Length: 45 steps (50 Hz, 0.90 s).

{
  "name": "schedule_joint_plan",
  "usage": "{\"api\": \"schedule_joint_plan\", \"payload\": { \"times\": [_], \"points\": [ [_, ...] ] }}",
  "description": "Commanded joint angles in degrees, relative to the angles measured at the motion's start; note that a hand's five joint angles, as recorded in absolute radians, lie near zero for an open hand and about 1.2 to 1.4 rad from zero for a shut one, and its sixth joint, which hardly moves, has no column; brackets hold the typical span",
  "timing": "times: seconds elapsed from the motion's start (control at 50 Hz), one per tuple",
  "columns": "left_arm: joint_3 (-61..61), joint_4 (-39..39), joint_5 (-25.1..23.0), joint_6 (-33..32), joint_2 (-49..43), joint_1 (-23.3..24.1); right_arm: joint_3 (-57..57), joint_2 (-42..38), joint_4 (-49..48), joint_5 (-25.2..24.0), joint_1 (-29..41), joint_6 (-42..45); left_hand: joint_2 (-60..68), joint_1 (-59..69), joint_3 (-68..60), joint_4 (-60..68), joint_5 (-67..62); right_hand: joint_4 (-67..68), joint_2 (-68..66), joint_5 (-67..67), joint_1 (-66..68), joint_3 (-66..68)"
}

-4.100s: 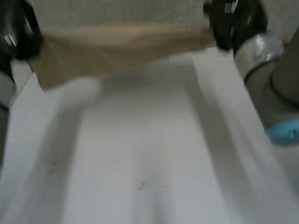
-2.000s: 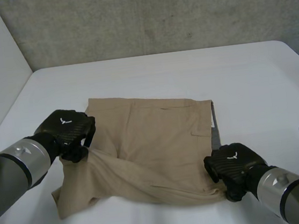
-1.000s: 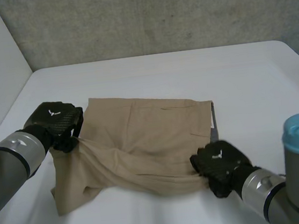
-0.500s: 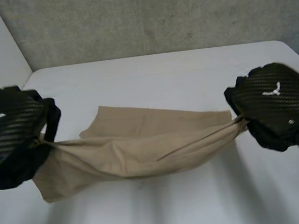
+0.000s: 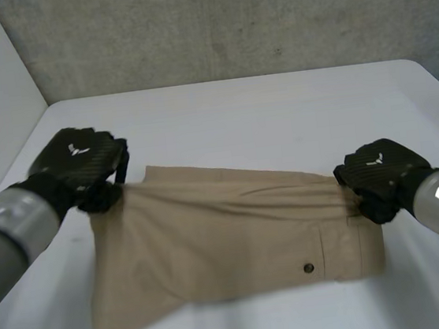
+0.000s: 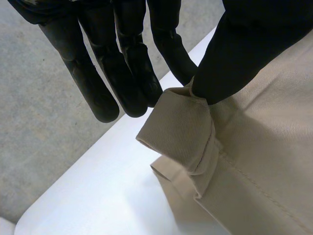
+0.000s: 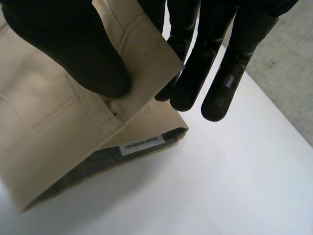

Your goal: Fold the shorts.

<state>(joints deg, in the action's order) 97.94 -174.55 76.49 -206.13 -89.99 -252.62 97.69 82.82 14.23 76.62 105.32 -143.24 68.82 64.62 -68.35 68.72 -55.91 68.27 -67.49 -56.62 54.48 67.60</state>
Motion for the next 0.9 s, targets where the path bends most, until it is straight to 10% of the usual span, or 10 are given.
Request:
{"api": "schedule_joint_plan", "payload": {
  "times": [0.02, 0.4, 0.48, 0.52, 0.9],
  "points": [
    [-16.4, -8.3, 4.4, -0.4, -22.6, 3.4, -11.5, -13.9, -3.4, 1.6, 0.2, -1.2, 11.2, 15.4, -11.6, 11.3, -14.1, 11.7, -12.5, -13.4, 25.5, 12.4],
    [-37.5, -33.0, 4.8, -11.8, -49.1, 4.4, -27.3, -31.0, -20.0, 16.2, 5.7, -1.0, 11.2, 15.4, -11.6, 11.3, -14.1, 11.7, -12.5, -13.4, 25.5, 12.4],
    [-34.2, -37.4, 2.6, -11.8, -48.2, 6.0, -27.1, -30.2, -22.2, 17.1, 5.9, -1.4, -58.8, -54.6, 58.4, -58.7, 55.9, -40.3, 39.6, 38.7, -26.6, -39.7],
    [-32.7, -38.0, 2.1, -11.8, -47.1, 6.6, -27.0, -29.0, -22.7, 17.9, 6.0, -1.6, -58.3, -54.1, 57.8, -58.2, 55.4, -58.3, 57.5, 56.6, -44.5, -57.6],
    [-12.5, -37.8, 2.6, -11.3, -28.2, 6.2, -20.4, -16.6, -20.1, 15.0, 6.1, -6.9, -58.8, -54.6, 58.4, -58.7, 55.9, -53.1, 52.4, 51.5, -39.4, -52.5]
  ]
}}
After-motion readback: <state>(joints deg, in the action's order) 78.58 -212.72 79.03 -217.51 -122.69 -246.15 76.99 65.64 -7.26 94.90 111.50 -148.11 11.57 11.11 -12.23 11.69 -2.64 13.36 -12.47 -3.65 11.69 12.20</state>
